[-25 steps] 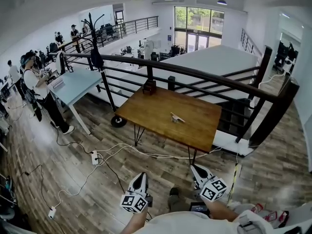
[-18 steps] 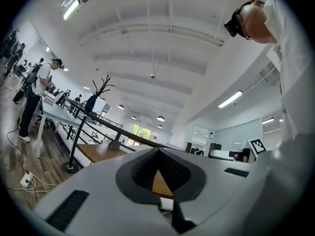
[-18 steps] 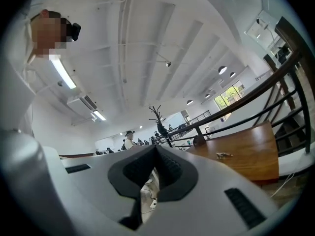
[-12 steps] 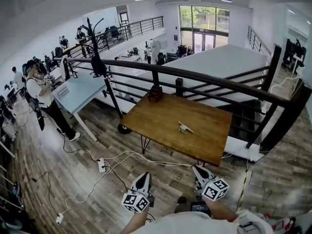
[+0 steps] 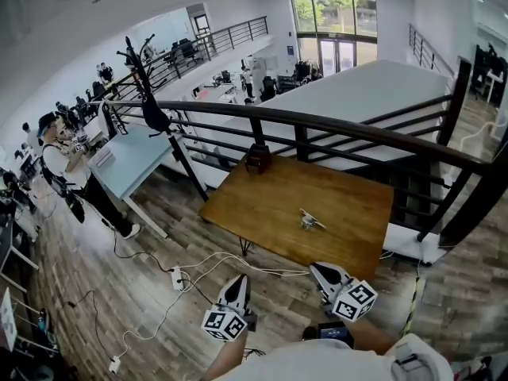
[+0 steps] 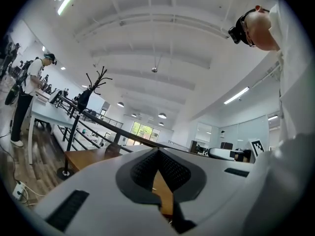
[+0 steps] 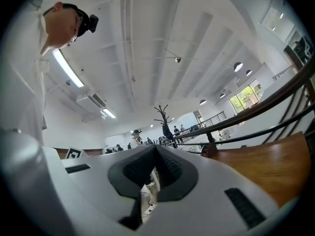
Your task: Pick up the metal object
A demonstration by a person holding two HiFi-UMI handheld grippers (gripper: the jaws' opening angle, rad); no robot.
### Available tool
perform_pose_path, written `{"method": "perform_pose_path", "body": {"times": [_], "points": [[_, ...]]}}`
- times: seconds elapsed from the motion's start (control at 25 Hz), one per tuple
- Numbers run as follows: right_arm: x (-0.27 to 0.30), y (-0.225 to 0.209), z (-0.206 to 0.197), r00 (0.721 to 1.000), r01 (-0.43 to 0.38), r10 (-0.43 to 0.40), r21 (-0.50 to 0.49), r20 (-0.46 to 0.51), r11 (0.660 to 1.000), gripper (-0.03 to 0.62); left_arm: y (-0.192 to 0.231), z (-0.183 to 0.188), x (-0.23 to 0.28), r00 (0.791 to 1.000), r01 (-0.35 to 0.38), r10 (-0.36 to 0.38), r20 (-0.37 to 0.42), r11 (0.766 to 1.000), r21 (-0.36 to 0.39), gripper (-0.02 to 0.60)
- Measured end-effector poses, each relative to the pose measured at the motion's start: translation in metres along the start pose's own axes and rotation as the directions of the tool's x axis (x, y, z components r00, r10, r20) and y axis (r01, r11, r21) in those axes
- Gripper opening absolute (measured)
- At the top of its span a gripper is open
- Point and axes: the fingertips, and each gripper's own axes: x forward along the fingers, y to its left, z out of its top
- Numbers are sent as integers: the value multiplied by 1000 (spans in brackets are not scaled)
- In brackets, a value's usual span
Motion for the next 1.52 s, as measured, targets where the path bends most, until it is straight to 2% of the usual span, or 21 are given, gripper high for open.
{"method": "perform_pose_path", "body": {"times": [0.12,0.32,0.48,0.6,0.84,1.08,1.2,1.36,1.52], "points": [[24,-17,-10,999,-30,31,33,-16,999,23,14,-1,21,1000,2,-2,-5,1000,0,5],[55,-45,-24,999,-26,29,98,-32,995,23,35,-8,41,999,0,0,-40,1000,-1,5],[78,-69,-27,999,5,0,127,-39,992,23,68,-23,69,997,0,-5,-80,998,-62,6],[95,-81,-15,998,52,-48,114,-35,992,23,86,-19,96,994,52,-60,-87,995,-85,6],[146,-91,14,993,121,-121,52,12,991,23,131,15,152,978,187,-194,-72,977,-100,6],[199,-98,17,980,195,-197,49,37,980,23,176,30,193,952,277,-291,-93,950,-142,6],[210,-107,3,963,267,-268,51,16,962,23,192,16,206,936,302,-328,-126,935,-187,6],[219,-112,-19,943,333,-333,1,-15,943,23,206,-10,233,903,344,-388,-185,910,-230,6],[216,-146,-21,924,379,-380,-25,-42,925,23,198,-20,279,882,386,-439,-173,882,-270,6]]}}
